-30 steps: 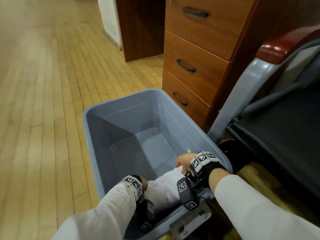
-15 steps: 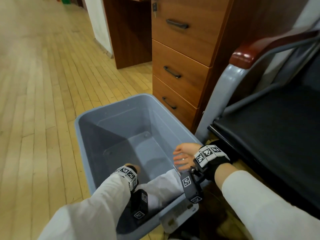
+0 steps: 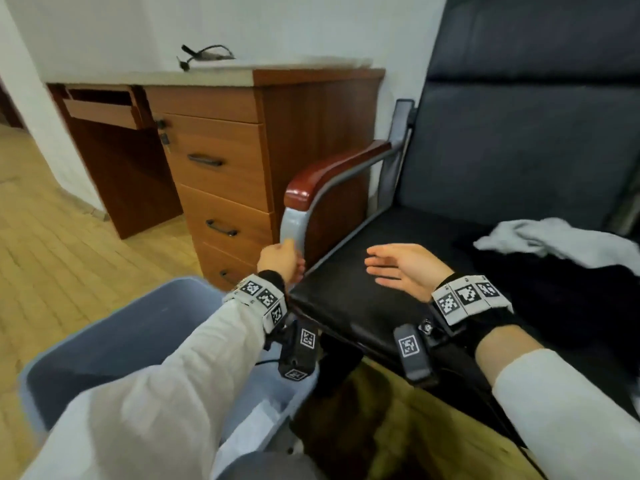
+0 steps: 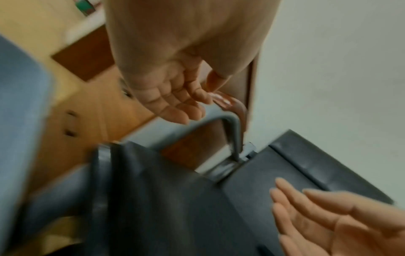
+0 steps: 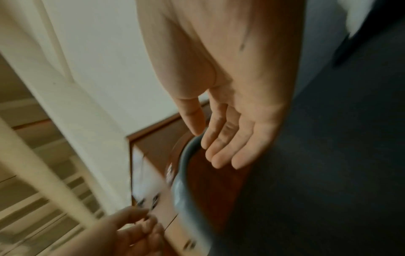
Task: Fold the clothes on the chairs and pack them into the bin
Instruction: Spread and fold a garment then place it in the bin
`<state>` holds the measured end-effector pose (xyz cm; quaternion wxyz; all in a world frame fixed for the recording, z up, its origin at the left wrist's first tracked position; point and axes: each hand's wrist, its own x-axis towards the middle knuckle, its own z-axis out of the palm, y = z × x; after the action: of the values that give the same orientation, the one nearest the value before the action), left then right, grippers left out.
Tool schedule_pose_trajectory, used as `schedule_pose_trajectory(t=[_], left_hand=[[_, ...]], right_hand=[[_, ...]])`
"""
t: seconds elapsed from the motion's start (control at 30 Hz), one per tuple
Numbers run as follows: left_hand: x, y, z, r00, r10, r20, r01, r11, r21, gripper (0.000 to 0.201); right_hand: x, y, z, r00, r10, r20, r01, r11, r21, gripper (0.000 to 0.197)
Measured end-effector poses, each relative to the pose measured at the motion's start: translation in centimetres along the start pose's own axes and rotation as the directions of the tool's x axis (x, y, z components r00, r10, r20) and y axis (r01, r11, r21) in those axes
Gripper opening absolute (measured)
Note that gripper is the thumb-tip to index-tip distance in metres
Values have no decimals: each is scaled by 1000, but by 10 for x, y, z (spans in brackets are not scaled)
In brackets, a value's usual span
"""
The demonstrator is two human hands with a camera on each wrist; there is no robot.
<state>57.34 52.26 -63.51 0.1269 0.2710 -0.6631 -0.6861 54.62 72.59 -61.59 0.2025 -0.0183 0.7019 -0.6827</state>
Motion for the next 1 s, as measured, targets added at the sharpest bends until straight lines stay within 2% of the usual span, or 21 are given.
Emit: schedule_pose_trajectory(t=[0.07,0.1,0.13,0.2,0.3,0.37,0.47,0.53,0.57,0.67,0.73,0.77,0.87,0.93,1.0], left_hand=[[-12,18,56,993,25,118,-24,1000,-11,27],[-20,23,88,983,26,181,-23,1000,-17,28],[-26,24,113,973,16,230,-10,1000,-27,27],[-40,16,164,938,-47,344,83,992,-92,21],[-55,-12,222,892,-118,436,218,958,-188,15],[-59,-33,252,897,-108,428,229,943,-243,19],[-59,-48,276,898,-80,432,204,947,-250,31],[-58,-49,289,876,-76,476,208,950,-232,37],[-57,-48,292,869,-77,489,214,949,-230,39],[-53,-48,295,873,-106,477,257,930,-263,39],[-50,-49,295,880,-117,459,283,908,-310,38],[-49,-50,295,886,-118,449,287,899,-331,38],[-54,-52,295,903,-104,417,266,898,-350,36],[-57,-53,294,901,-102,421,268,895,-357,35],[-54,-53,291,889,-101,447,296,871,-392,34]], right_hand=[[-8,-5,-56,971,-72,-227,79,997,21,15],[-14,-5,-84,927,-114,-357,128,992,16,15],[-17,-2,-108,864,-160,-478,164,986,-34,17],[-24,10,-155,703,-229,-674,125,972,-200,25],[-36,29,-198,550,-193,-812,25,976,-216,32],[-37,38,-217,493,-163,-855,7,983,-183,37],[-31,42,-233,485,-182,-855,90,983,-158,39],[-28,38,-246,515,-192,-835,204,974,-98,39],[-27,35,-250,552,-169,-816,255,967,-28,40],[-24,34,-268,708,-79,-702,343,907,244,46],[-21,34,-272,774,-37,-632,365,842,397,46],[-18,34,-273,789,-22,-614,375,808,453,44],[-5,32,-270,811,-4,-586,436,672,599,39],[1,29,-269,803,17,-596,402,722,563,35],[9,31,-268,721,-6,-693,353,864,360,37]])
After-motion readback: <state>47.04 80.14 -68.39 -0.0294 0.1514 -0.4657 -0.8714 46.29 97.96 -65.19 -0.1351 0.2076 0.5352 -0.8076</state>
